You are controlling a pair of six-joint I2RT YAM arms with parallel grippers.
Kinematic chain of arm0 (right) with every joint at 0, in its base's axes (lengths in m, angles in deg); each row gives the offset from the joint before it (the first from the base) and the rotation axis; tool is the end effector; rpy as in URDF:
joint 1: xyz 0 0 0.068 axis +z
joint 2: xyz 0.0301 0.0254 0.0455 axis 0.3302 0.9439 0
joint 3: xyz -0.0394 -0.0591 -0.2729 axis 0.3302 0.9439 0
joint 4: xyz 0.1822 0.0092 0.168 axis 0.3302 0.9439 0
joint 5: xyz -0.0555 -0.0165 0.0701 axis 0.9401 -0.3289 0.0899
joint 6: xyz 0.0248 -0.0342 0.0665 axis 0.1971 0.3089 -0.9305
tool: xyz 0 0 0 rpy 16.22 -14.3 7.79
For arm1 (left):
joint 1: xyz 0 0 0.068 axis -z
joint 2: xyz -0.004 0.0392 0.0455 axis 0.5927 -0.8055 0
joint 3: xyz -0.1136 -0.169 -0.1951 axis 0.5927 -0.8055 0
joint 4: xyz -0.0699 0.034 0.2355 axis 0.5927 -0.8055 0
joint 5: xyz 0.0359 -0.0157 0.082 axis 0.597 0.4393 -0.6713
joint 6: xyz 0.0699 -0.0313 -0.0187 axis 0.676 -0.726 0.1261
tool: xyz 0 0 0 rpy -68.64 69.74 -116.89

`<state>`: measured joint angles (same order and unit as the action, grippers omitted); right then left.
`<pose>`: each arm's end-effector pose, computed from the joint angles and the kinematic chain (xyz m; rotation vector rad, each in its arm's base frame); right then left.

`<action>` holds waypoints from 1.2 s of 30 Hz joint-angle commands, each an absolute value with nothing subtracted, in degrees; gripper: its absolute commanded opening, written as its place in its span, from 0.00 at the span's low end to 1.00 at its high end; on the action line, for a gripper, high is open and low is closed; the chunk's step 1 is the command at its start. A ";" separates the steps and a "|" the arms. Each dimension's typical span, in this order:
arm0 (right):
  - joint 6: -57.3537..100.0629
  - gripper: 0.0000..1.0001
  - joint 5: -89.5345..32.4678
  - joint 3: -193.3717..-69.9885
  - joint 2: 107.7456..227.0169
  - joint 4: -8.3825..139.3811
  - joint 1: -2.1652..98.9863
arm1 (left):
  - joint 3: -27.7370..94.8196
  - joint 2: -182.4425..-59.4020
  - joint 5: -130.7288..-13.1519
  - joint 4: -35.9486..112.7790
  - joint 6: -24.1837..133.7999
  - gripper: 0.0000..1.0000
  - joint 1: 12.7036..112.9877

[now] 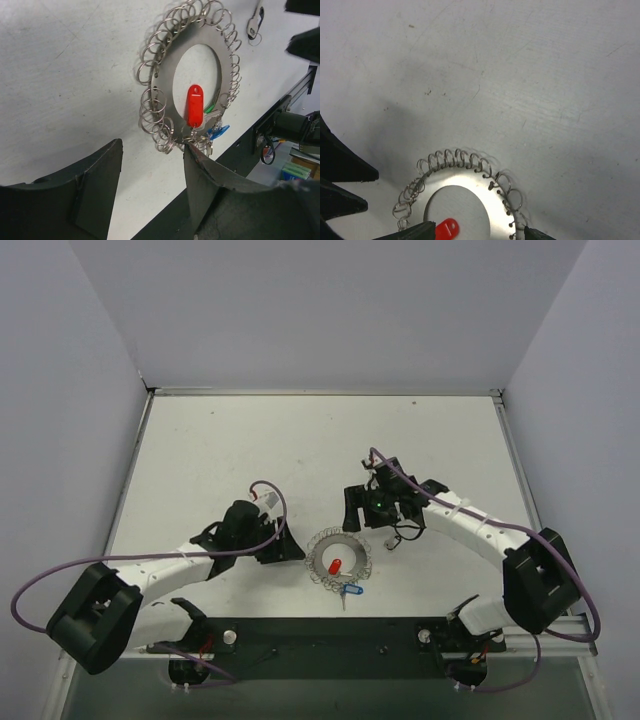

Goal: Put the keys on the keyring

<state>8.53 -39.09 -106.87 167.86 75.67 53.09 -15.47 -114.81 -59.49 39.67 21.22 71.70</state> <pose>0.2476 0.1913 0.2261 -0.4664 2.3533 0.8270 0.1714 -0.1509 0.1515 -0.0150 2.5354 -1.0664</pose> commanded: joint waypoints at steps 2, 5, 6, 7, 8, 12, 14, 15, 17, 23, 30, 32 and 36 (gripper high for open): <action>8.93 0.69 -41.99 -101.76 160.94 78.27 54.35 | -12.19 -109.07 -60.24 40.80 28.40 0.61 73.43; 5.94 0.69 -41.90 -98.86 157.42 77.39 53.48 | -9.72 -107.92 -59.21 41.40 32.54 0.61 75.45; 4.98 0.69 -41.90 -98.33 156.53 77.30 53.30 | -9.02 -108.61 -58.67 43.06 33.25 0.61 75.98; 3.57 0.69 -41.81 -97.10 155.74 77.21 52.86 | -8.49 -109.23 -58.41 43.95 34.04 0.61 76.51; 2.60 0.69 -41.64 -96.57 154.17 77.21 52.60 | -7.96 -110.11 -57.27 45.26 34.39 0.61 77.21; -2.06 0.68 -42.42 -93.06 150.03 76.51 51.89 | -4.71 -119.83 -52.09 54.21 33.87 0.61 80.37; -4.42 0.66 -42.78 -90.69 147.40 76.42 51.02 | -2.43 -124.77 -47.28 56.78 33.08 0.59 81.08; -5.13 0.66 -43.04 -89.89 146.51 76.42 50.75 | -1.46 -129.40 -45.59 58.79 32.73 0.54 81.60; -7.41 0.63 -43.83 -87.26 143.19 76.59 49.87 | 1.09 -133.65 -41.03 61.35 31.94 0.48 82.92; -12.78 0.48 -45.76 -81.01 134.48 76.68 48.11 | 2.06 -139.64 -38.54 69.98 30.17 0.45 85.12; -15.86 0.07 -47.26 -76.35 133.23 74.66 47.94 | 3.56 -143.94 -39.68 68.74 31.93 0.45 86.36; -16.48 0.00 -47.35 -75.74 134.72 73.87 47.85 | 4.00 -145.18 -39.51 68.92 32.37 0.46 86.44; -16.83 0.00 -48.49 -75.47 137.01 72.47 47.85 | 3.91 -147.12 -39.51 69.27 32.29 0.56 86.53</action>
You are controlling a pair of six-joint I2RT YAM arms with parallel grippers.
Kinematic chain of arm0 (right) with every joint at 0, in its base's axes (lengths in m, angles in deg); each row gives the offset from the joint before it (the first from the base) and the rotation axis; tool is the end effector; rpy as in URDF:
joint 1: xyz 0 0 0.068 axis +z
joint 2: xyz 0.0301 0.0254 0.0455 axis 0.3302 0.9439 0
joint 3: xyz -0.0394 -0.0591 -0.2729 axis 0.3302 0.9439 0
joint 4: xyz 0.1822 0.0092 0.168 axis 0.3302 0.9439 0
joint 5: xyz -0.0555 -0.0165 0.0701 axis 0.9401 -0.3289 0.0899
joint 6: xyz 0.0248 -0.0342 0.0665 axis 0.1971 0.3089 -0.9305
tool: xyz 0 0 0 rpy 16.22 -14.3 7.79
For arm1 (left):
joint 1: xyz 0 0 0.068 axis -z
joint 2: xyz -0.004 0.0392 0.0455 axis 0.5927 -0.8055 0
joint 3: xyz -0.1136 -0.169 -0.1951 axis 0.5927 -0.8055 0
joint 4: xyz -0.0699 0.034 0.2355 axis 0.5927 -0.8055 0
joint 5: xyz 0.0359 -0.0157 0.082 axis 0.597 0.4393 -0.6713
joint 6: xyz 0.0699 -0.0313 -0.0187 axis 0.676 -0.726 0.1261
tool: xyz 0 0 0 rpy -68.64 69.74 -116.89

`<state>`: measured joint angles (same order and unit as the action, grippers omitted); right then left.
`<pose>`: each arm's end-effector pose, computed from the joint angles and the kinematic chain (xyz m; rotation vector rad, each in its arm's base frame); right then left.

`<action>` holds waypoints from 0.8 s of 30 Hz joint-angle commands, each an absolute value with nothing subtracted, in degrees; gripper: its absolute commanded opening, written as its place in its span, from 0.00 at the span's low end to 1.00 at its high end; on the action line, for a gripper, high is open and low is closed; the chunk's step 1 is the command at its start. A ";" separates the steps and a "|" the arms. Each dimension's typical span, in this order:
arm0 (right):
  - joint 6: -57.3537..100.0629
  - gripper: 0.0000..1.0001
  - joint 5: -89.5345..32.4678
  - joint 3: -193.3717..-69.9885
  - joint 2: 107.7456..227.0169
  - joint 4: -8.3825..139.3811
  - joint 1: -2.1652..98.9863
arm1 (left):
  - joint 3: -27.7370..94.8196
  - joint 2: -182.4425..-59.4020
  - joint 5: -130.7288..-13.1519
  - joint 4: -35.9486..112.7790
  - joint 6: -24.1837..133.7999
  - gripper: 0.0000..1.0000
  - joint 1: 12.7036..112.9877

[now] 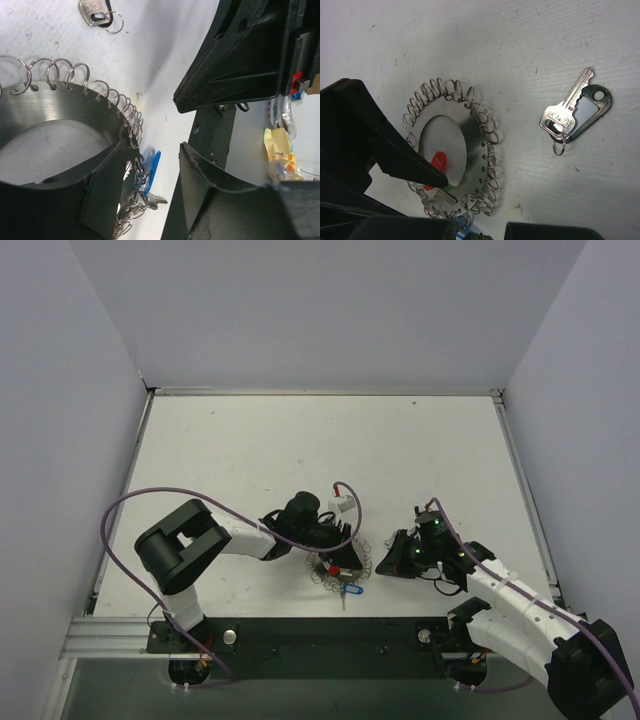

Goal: Put the keys on the keyring

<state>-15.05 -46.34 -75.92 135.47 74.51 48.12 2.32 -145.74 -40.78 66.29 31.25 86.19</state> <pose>0.1408 0.1107 0.1751 0.0439 2.4434 1.1268 0.1916 -0.2936 0.1533 0.7825 2.2468 -1.5361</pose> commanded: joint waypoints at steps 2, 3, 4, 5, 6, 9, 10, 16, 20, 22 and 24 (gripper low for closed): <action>-17.18 0.00 -49.19 -75.03 138.15 71.24 47.94 | 3.39 -147.21 -39.60 70.49 32.02 0.61 86.53; -17.36 0.00 -49.54 -74.77 138.50 69.75 48.02 | 3.38 -147.29 -39.68 70.41 32.02 0.63 86.53; -17.97 0.00 -49.72 -74.33 139.29 68.95 48.11 | 3.38 -147.38 -39.68 70.07 32.20 0.63 86.53; -18.15 0.00 -50.42 -73.72 139.65 68.16 48.20 | 3.38 -147.56 -39.42 70.06 32.11 0.63 86.53; -18.41 0.00 -50.51 -73.36 140.26 66.68 48.29 | 3.47 -147.91 -39.25 70.15 32.02 0.63 86.62; -18.85 0.00 -50.77 -72.83 142.72 65.35 48.99 | 3.47 -148.70 -37.84 70.76 31.58 0.59 86.62; -18.94 0.00 -50.78 -72.75 143.25 65.34 49.16 | 3.47 -148.87 -37.75 71.03 31.58 0.58 86.62; -19.47 0.00 -51.30 -72.74 145.62 61.65 50.66 | 3.91 -149.93 -37.31 70.33 31.85 0.54 87.23; -19.55 0.00 -50.69 -73.54 148.26 60.86 52.41 | 3.83 -150.81 -37.22 70.33 31.58 0.50 87.41; -19.73 0.00 -50.43 -73.36 149.92 60.07 53.20 | 3.74 -151.07 -37.49 70.33 31.58 0.50 87.50; -19.82 0.00 -50.25 -73.19 150.55 59.55 53.47 | 3.91 -151.51 -37.40 69.97 31.85 0.50 87.50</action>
<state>-18.83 -50.10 -72.80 148.95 61.37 52.50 2.34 -150.57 -38.55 67.49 31.06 87.07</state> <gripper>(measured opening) 0.024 0.504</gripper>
